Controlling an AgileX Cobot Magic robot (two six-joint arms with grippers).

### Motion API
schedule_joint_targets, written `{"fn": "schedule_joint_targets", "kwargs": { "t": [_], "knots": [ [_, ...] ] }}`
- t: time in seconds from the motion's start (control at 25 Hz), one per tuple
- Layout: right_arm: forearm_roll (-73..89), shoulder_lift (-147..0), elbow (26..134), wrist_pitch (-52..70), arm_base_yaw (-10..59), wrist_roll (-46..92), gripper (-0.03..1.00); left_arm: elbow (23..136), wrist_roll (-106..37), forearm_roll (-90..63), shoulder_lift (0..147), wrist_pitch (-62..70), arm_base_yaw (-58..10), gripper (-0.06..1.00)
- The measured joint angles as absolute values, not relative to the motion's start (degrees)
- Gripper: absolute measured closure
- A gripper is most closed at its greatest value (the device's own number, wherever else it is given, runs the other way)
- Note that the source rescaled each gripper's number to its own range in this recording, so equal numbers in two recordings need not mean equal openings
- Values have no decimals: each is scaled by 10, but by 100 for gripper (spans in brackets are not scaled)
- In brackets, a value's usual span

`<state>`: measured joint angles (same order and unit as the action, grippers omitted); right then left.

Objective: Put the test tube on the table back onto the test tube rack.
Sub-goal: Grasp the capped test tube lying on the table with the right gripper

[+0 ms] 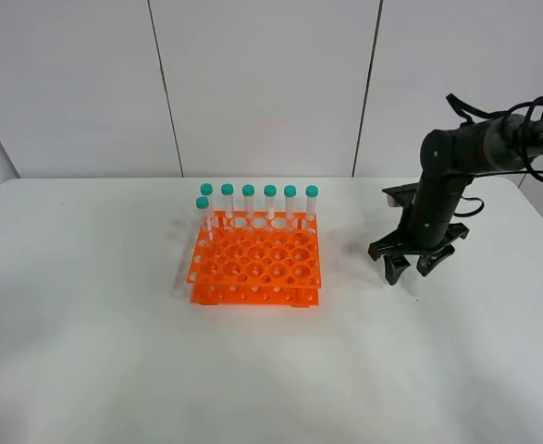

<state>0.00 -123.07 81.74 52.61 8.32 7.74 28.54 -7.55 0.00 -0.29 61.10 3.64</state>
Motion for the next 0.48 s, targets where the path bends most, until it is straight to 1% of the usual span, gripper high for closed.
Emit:
{"fn": "schedule_joint_targets", "kwargs": {
  "t": [0.48],
  "knots": [
    [0, -1243, 817, 512, 83, 72, 21, 285, -75, 0, -3, 611, 36, -6]
  ]
}}
